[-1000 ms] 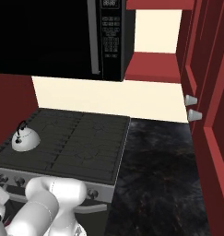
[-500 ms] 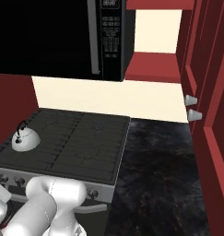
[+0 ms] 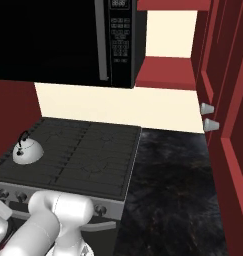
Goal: Lower the heat of the kettle.
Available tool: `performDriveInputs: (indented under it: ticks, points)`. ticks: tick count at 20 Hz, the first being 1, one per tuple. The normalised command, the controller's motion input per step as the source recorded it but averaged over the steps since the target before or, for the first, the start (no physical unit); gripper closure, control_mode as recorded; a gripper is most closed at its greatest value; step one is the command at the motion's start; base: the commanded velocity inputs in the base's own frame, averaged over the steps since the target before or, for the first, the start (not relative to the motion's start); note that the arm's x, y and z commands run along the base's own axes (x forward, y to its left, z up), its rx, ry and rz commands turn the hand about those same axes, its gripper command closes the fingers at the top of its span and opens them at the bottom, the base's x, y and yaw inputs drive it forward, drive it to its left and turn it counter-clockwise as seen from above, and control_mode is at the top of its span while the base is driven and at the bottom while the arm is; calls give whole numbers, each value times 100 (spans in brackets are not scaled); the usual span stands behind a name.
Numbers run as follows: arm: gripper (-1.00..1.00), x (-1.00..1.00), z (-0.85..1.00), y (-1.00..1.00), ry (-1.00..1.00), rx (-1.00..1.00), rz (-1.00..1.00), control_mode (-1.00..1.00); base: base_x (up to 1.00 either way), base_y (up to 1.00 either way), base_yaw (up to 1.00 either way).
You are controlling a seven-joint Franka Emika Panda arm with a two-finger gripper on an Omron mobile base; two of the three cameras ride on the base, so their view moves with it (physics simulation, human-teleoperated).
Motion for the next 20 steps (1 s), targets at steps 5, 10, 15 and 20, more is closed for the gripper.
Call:
performDriveInputs:
  ticks: [5,10,15,20]
  points:
    - [-100,5,-6,2,0,0,0,-100,0,0,0]
    - [-100,15,0,0,0,1,0,-100,0,0,0]
    - [-100,18,0,0,0,1,0,-100,0,0,0]
    - [100,13,-2,0,0,0,0,-100,0,0,0]
